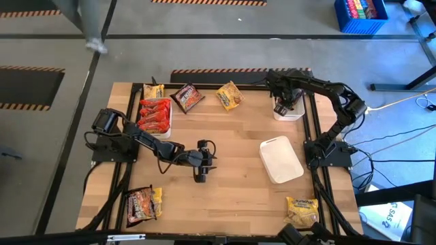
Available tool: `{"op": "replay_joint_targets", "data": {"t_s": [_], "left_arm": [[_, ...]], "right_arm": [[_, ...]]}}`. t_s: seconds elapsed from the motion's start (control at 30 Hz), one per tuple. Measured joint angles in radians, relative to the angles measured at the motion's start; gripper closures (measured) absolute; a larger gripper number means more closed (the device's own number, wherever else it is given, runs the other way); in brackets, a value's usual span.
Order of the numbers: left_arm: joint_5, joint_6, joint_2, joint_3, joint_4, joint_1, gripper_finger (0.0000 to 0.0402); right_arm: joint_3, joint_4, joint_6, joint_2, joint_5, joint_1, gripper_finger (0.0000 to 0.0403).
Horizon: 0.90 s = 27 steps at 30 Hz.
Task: Sort Maruchan noodles
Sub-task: Put the top right black noodle into the top right white bin
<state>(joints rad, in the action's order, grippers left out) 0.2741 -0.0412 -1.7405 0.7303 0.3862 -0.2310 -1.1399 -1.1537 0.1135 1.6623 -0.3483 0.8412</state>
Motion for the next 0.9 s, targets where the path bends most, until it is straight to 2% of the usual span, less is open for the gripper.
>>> {"op": "replay_joint_targets", "data": {"t_s": [0.17, 0.3, 0.57, 0.9], "left_arm": [[0.0, 0.0, 0.0, 0.0, 0.0, 0.0, 0.0217], [0.0, 0.0, 0.0, 0.0, 0.001, 0.0, 0.0217], [0.001, 0.001, 0.0, 0.0, 0.011, 0.002, 0.0217], [0.0, 0.001, 0.0, 0.0, 0.011, 0.002, 0.0217]], "right_arm": [[0.09, 0.141, 0.032, 0.0, -0.01, 0.049, 0.0371], [0.139, 0.228, 0.072, 0.001, 0.003, 0.075, 0.0391], [0.166, 0.374, 0.097, -0.001, 0.021, 0.1, 0.0395], [0.167, 0.401, 0.104, -0.002, -0.018, 0.099, 0.0395]]}}
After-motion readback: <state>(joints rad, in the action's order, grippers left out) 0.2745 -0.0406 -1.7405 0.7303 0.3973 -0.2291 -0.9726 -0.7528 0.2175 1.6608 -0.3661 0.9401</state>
